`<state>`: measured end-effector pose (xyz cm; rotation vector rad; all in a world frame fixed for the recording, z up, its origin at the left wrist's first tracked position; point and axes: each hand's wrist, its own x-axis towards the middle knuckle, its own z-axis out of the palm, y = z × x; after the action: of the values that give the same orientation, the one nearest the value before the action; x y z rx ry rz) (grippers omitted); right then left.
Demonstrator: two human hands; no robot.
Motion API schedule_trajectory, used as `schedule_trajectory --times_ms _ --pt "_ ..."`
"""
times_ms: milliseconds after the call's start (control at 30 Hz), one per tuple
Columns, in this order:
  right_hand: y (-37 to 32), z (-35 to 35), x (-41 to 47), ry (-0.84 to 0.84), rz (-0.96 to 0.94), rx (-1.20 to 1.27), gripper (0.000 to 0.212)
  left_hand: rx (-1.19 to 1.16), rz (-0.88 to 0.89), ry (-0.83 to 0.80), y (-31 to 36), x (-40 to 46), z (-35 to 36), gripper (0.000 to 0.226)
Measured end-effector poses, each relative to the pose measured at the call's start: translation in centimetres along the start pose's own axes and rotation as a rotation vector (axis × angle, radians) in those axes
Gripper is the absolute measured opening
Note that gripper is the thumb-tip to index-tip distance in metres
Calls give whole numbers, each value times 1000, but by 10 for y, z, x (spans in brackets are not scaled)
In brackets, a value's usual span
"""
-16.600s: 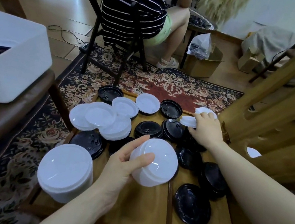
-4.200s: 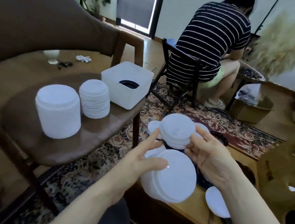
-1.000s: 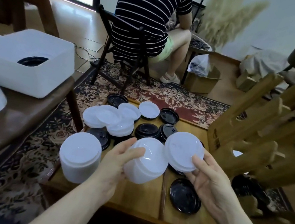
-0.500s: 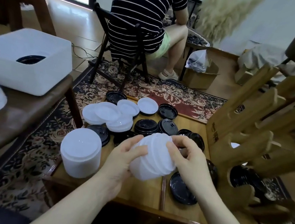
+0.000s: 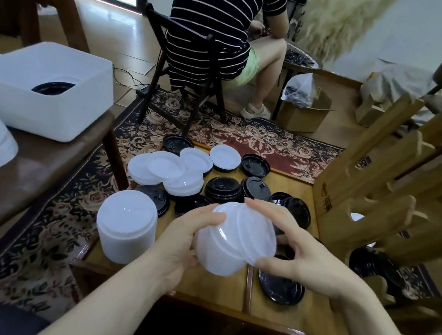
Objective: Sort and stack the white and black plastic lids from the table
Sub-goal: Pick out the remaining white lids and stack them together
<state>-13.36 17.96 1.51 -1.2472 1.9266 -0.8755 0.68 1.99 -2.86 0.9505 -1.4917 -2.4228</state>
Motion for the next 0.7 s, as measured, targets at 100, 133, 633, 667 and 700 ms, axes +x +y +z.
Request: schedule_trajectory --times_ms 100,133,633,667,700 --pt "1 5 1 -30 -50 0 83 -13 -30 0 0 0 0 37" --pt "2 7 2 -29 -65 11 82 -26 -41 -4 0 -2 1 38" --pt "6 23 8 92 -163 -47 77 97 116 -146 3 -9 4 48" --pt "7 26 9 124 -153 -39 81 83 131 -123 2 -7 4 50" --pt "7 29 9 149 -123 2 84 60 144 -108 2 -6 4 50"
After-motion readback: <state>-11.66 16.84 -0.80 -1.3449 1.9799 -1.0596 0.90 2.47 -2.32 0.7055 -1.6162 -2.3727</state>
